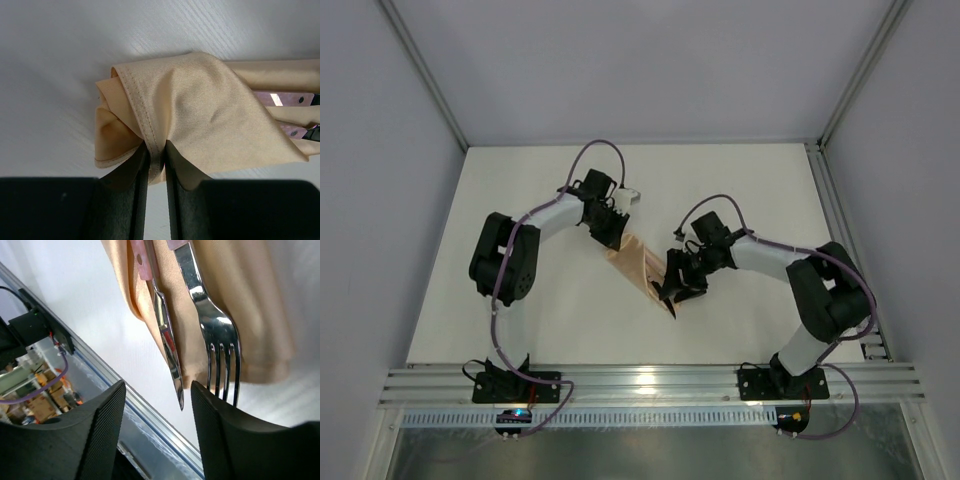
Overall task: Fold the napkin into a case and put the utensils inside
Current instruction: Stuff the knife into the folded napkin.
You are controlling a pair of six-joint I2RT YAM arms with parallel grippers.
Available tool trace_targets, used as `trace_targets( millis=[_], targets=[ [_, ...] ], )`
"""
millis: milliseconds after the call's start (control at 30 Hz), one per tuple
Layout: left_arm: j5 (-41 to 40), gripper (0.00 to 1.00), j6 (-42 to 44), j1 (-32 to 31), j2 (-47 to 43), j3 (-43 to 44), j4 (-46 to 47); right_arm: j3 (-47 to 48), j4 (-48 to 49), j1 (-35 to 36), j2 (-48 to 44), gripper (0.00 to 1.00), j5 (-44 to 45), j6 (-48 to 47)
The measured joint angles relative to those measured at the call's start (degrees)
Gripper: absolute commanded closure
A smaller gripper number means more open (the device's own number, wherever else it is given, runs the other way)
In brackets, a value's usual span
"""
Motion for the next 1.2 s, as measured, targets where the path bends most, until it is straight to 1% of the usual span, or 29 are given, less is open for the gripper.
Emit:
trace_targets(
  millis=[167, 267, 333, 367, 433, 500, 567, 800, 900, 933, 1033, 1100, 1200],
  targets=[
    [0.1, 0.8, 0.0, 0.2, 0.0, 0.0, 0.1, 2.8, -9.0, 0.1, -6.7, 0.38, 7.3, -3.2],
    [0.2, 0.8, 0.0, 0.2, 0.0, 0.0, 0.1, 2.4, -13.1, 1.1, -11.4, 0.41, 11.1, -3.9],
    [0.2, 0.8, 0.0, 0.2, 0.0, 0.0, 0.1, 0.8, -13.9, 2.8, -14.0, 0.43, 12.5, -3.7],
    [0.2, 0.8, 0.0, 0.2, 0.0, 0.0, 0.1, -0.2, -14.0, 4.0, -14.8, 0.46, 13.0, -3.3],
    [0.2, 0.8, 0.0, 0.2, 0.0, 0.0, 0.1, -2.3, -13.8, 6.6, -15.3, 0.48, 13.7, -1.9],
    [0.2, 0.8, 0.0, 0.2, 0.0, 0.0, 0.1, -4.8, -12.8, 9.2, -15.2, 0.53, 14.5, 0.0],
    [0.2, 0.8, 0.0, 0.2, 0.0, 0.0, 0.1, -7.0, -11.2, 10.5, -15.2, 0.55, 14.8, 2.1],
    [0.2, 0.8, 0.0, 0.2, 0.0, 0.0, 0.1, -9.8, -2.2, 10.6, -13.0, 0.61, 15.5, 7.6],
    [0.2, 0.8, 0.0, 0.2, 0.0, 0.0, 0.1, -10.1, 1.3, 10.6, -10.6, 0.68, 15.3, 9.2],
    [0.2, 0.8, 0.0, 0.2, 0.0, 0.0, 0.1, -10.1, 2.2, 10.6, -9.5, 0.76, 15.2, 9.5],
    [0.2, 0.8, 0.0, 0.2, 0.0, 0.0, 0.1, -10.1, 3.7, 10.6, -7.8, 0.85, 14.6, 10.6],
    [0.2, 0.8, 0.1, 0.2, 0.0, 0.0, 0.1, -10.1, 3.7, 10.6, -7.8, 0.86, 15.0, 10.6],
    [0.2, 0.8, 0.2, 0.2, 0.0, 0.0, 0.1, -10.1, 3.6, 10.6, -7.8, 0.9, 15.5, 10.4]
  ],
)
